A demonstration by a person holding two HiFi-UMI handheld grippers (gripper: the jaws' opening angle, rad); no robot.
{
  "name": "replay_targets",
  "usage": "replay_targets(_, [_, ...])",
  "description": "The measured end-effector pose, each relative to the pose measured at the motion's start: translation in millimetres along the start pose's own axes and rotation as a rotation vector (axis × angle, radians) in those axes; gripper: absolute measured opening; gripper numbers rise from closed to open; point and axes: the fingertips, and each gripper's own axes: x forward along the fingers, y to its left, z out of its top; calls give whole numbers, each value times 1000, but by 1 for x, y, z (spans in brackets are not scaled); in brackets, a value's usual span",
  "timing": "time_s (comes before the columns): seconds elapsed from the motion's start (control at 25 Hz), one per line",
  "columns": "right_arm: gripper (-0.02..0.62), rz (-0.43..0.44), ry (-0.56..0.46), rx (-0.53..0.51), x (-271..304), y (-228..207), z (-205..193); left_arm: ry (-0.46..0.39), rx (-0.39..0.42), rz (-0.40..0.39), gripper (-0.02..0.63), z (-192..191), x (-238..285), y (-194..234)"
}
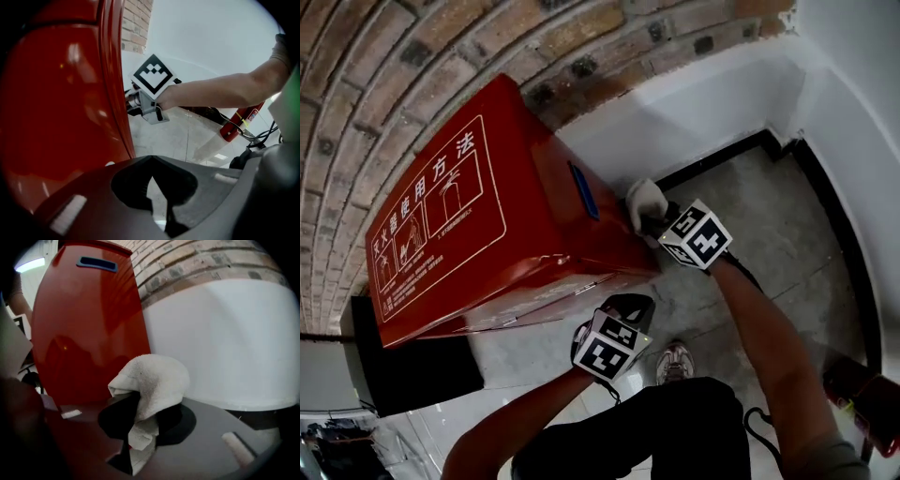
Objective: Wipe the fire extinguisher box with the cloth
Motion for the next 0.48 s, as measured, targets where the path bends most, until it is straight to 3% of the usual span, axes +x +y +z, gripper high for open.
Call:
replay_targets(0.32, [110,50,-213,53,-107,59,103,-97,52,40,0,52,-56,-11])
replay_targets(0.48, [112,74,-335,91,-168,91,163,-141,7,34,0,76,-98,-25])
